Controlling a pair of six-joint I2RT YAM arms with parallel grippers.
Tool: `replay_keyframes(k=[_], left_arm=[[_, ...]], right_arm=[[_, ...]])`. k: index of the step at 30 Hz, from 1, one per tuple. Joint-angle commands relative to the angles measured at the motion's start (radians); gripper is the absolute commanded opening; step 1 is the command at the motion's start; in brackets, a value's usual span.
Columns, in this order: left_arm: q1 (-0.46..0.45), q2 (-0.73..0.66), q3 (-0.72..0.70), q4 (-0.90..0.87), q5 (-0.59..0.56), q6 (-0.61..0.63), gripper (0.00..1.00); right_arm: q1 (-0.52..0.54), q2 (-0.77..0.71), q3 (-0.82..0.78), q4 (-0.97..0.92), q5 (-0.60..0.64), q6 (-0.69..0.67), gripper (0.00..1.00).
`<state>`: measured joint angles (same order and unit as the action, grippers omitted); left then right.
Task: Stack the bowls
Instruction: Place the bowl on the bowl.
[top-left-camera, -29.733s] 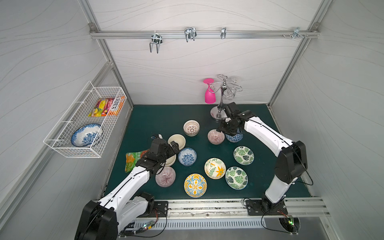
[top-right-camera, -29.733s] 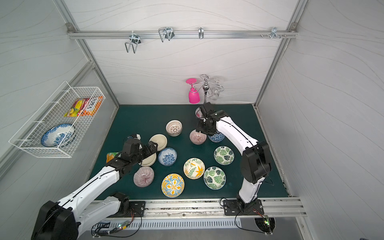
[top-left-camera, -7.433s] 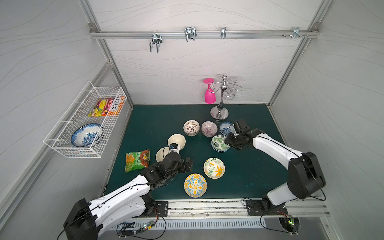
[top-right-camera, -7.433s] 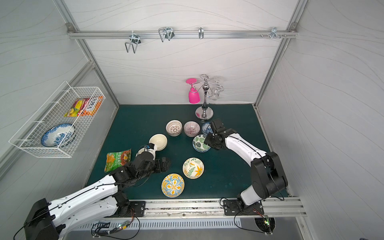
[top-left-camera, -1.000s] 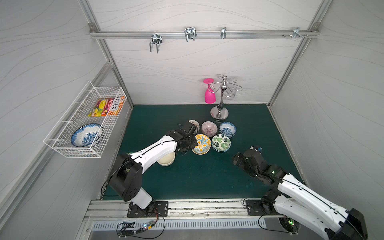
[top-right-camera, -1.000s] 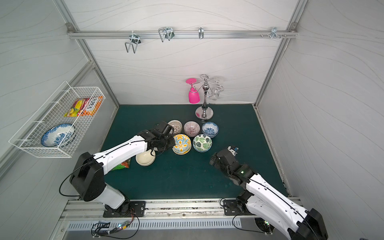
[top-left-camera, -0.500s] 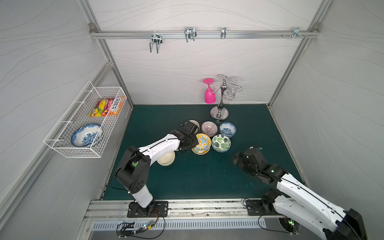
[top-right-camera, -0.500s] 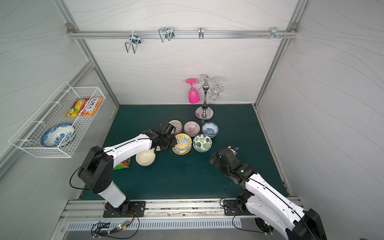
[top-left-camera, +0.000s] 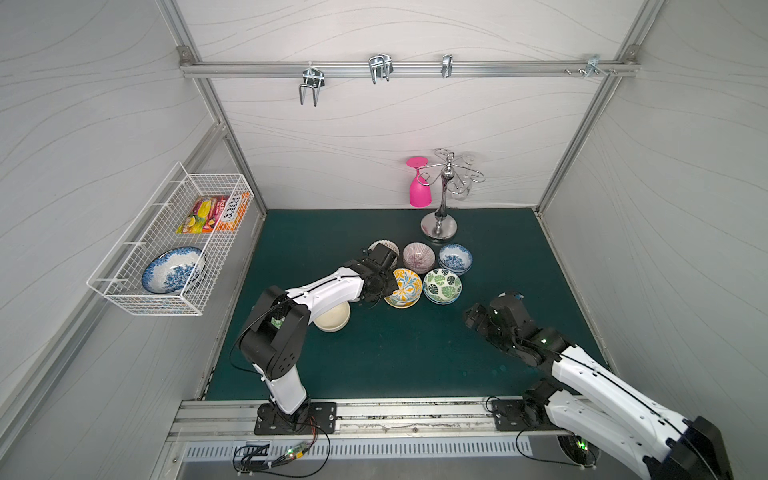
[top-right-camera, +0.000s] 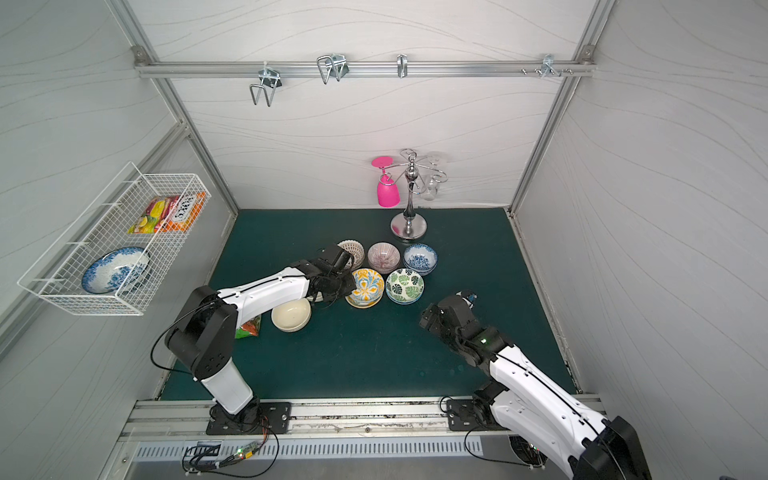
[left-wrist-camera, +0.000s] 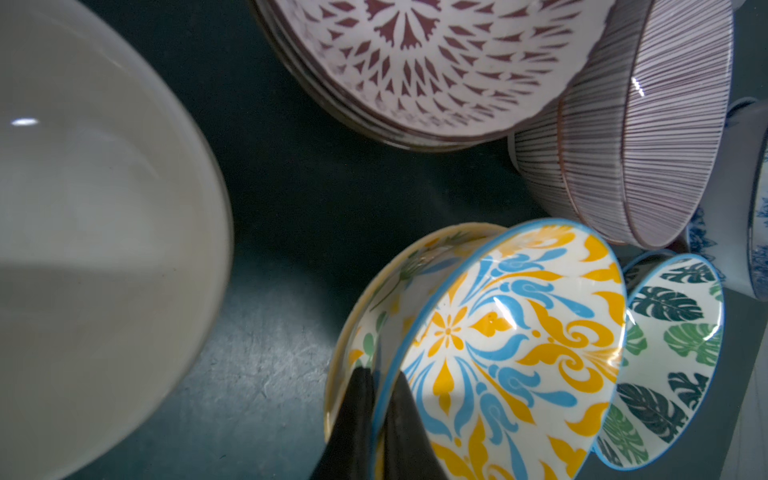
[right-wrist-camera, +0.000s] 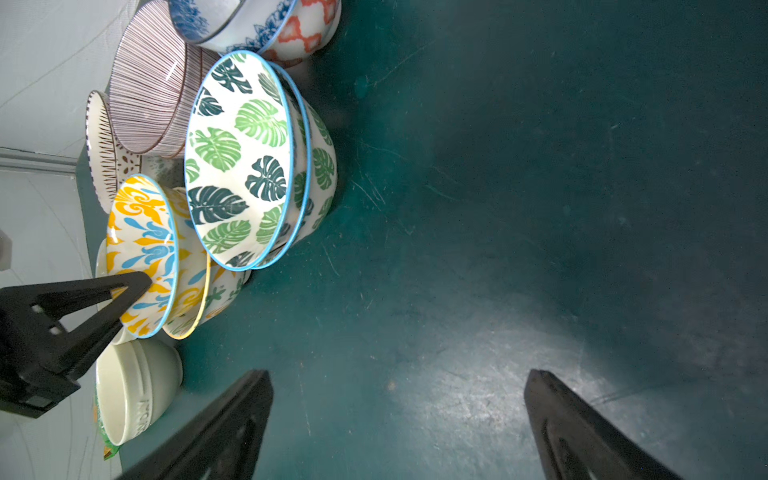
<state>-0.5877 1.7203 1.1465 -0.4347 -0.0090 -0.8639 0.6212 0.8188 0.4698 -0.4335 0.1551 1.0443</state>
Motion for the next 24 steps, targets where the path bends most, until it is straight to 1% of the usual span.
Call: replay_keyframes(k=[1,4,9,14,16,20,24], left_arm=[[0.004,0.018,0.016,0.068,-0.015,-0.003,0.0],[0.002,0.011,0.004,0.079,-0.01,-0.014,0.01],[-0.006,0.004,0.005,0.081,0.004,-0.011,0.16],[-0.019,-0.009,0.012,0.078,0.017,-0.023,0.34],[-0.023,-0.021,0.016,0.074,0.013,-0.027,0.44],[-0.027,-0.058,0.03,0.043,0.0,-0.025,0.68],[-0.026,-0.113,0.032,-0.006,-0.025,-0.01,0.97]], right_arm=[[-0.011,0.002,-0.01,0.017,-0.015,-0.022,0.99],[-0.019,0.005,-0.013,0.02,-0.02,-0.023,0.99],[-0.02,0.017,-0.009,0.019,-0.025,-0.026,0.99],[-0.021,0.023,-0.008,0.016,-0.021,-0.026,0.99],[-0.021,0.023,-0.009,0.016,-0.021,-0.027,0.99],[-0.021,0.021,-0.012,0.016,-0.031,-0.035,0.99],[-0.021,0.026,-0.019,0.02,-0.031,-0.042,0.99]])
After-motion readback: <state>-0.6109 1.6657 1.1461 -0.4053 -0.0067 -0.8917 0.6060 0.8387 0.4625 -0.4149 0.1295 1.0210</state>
